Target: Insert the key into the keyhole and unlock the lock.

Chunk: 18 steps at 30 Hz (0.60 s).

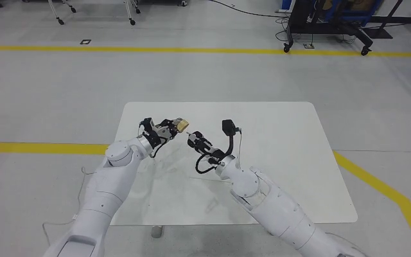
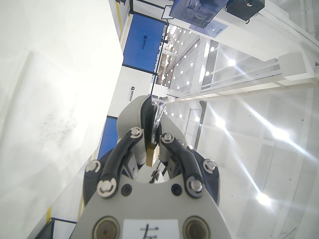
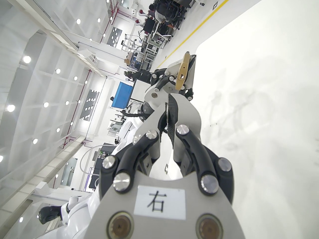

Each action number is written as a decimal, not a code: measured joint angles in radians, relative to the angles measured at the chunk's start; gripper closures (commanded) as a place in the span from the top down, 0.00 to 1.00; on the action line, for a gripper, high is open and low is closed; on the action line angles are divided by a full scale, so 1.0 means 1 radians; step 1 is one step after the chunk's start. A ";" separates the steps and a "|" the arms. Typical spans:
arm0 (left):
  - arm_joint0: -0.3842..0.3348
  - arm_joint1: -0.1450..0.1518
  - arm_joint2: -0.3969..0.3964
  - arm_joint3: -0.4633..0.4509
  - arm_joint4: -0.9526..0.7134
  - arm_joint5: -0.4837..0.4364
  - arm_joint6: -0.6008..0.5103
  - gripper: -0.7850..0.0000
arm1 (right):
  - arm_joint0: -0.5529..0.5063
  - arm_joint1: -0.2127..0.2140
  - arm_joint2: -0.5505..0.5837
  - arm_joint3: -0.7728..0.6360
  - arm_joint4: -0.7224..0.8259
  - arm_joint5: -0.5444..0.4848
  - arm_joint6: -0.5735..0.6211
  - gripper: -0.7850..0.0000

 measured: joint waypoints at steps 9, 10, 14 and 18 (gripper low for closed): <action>0.002 -0.001 -0.005 -0.001 -0.009 -0.005 -0.008 0.00 | 0.028 -0.027 -0.004 0.059 0.011 -0.004 -0.012 0.00; 0.002 -0.001 -0.005 -0.001 -0.010 -0.005 -0.008 0.00 | 0.031 -0.029 -0.002 0.064 0.011 -0.004 -0.013 0.00; 0.002 -0.002 -0.007 0.000 -0.011 -0.005 -0.011 0.00 | 0.038 -0.038 0.003 0.076 0.013 -0.006 -0.009 0.00; 0.001 -0.002 -0.008 0.002 -0.009 -0.005 -0.016 0.00 | 0.041 -0.046 0.006 0.082 0.013 -0.008 -0.002 0.00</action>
